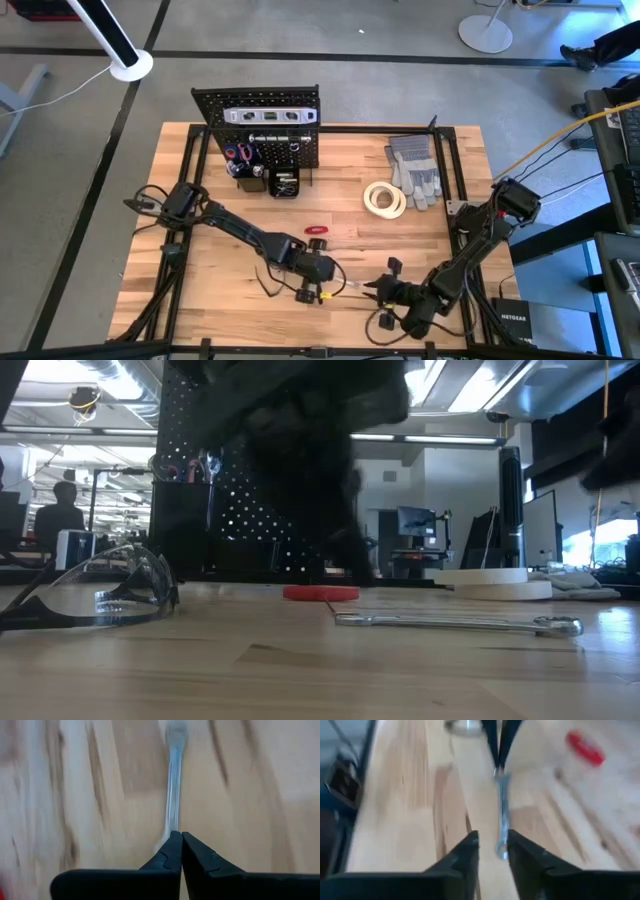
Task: Hang tools onto peg board
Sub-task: Put the wrench into the left pegboard organizer bin
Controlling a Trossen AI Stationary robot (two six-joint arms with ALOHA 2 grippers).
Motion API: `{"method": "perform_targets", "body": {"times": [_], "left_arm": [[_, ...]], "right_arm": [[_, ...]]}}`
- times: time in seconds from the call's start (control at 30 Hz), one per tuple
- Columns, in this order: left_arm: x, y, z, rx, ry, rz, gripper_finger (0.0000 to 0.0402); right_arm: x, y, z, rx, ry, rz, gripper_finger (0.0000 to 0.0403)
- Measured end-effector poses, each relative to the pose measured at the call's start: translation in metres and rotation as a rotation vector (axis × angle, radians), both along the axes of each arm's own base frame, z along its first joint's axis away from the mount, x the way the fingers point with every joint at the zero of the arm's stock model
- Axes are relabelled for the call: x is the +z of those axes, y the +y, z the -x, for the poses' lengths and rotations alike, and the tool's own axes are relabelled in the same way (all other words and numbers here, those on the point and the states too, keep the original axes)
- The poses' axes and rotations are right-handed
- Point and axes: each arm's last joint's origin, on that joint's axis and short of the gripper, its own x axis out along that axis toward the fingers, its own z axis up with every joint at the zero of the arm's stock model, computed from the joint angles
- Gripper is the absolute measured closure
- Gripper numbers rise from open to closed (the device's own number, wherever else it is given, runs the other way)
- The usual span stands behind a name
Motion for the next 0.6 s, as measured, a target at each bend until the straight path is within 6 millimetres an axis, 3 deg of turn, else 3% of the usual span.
{"method": "perform_targets", "body": {"times": [0.13,0.27,0.5,0.6], "left_arm": [[-0.005,0.002,0.008,0.014,0.089,-0.039,0.0401],[-0.003,0.002,0.004,0.017,0.048,-0.037,0.0401],[-0.002,0.002,0.004,0.02,0.036,-0.04,0.0401],[-0.002,0.001,0.004,0.029,0.025,-0.053,0.0402]], "right_arm": [[-0.005,-0.011,-0.008,0.063,0.139,-0.011,0.0254],[-0.009,-0.018,-0.016,0.048,0.17,-0.022,0.0218],[-0.013,-0.018,-0.013,0.069,0.216,-0.02,0.0206],[-0.014,-0.016,-0.017,0.033,0.153,-0.004,0.0214]]}}
